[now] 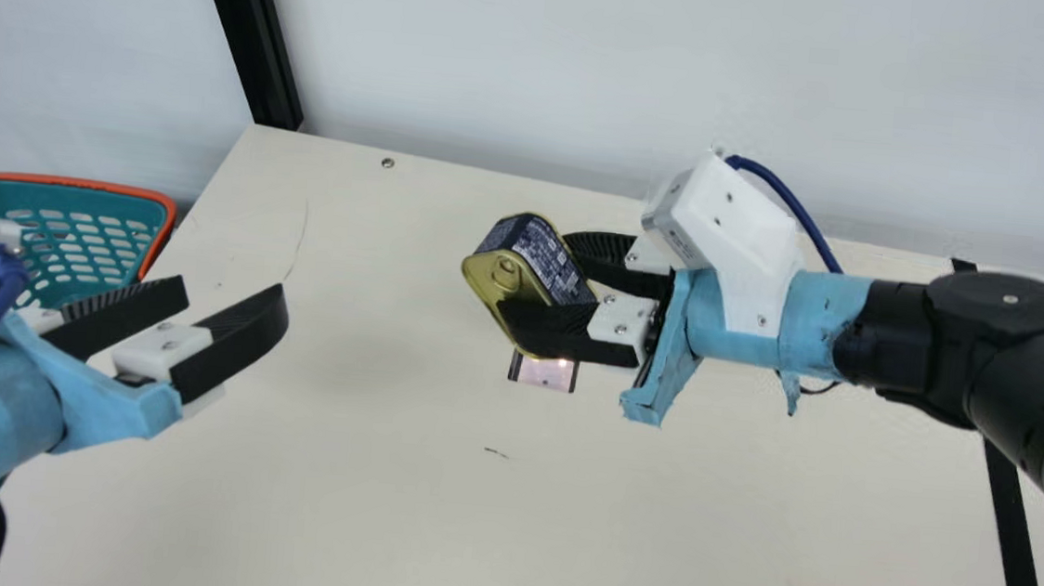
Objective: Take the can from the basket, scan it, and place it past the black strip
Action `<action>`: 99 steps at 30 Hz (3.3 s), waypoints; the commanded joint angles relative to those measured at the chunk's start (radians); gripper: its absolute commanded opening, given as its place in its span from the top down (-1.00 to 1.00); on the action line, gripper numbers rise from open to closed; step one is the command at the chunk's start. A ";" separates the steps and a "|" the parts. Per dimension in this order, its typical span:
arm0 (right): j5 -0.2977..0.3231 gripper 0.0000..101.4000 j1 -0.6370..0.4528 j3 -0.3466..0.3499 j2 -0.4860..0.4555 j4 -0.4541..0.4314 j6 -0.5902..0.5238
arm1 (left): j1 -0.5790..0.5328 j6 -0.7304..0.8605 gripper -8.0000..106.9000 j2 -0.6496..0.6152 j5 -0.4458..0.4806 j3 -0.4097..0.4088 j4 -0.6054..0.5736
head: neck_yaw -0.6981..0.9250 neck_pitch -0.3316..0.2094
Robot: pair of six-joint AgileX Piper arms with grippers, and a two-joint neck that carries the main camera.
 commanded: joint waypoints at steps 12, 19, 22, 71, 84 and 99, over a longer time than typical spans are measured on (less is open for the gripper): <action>0.014 1.00 -0.016 0.031 0.043 0.105 -0.099 | 0.000 0.000 -0.71 0.000 0.000 0.000 0.000 | 0.000 0.000; -0.001 1.00 -0.021 0.006 0.072 0.097 -0.091 | 0.000 0.000 -0.71 0.000 0.000 0.000 0.000 | 0.000 0.000; -0.007 1.00 -0.021 -0.012 0.089 0.086 -0.081 | 0.000 0.000 -0.71 0.000 0.000 0.000 0.000 | 0.000 0.000; -0.039 1.00 0.009 -0.228 0.259 -0.003 0.040 | 0.000 0.000 -0.71 0.000 0.000 0.000 0.000 | 0.000 0.000; -0.051 1.00 -0.034 -0.127 0.108 0.006 0.027 | 0.000 0.000 -0.71 0.000 0.000 0.000 0.000 | -0.008 -0.001; -0.167 1.00 -0.165 0.018 -0.147 -0.231 0.256 | 0.000 0.000 -0.71 0.000 0.000 0.000 0.000 | -0.224 -0.045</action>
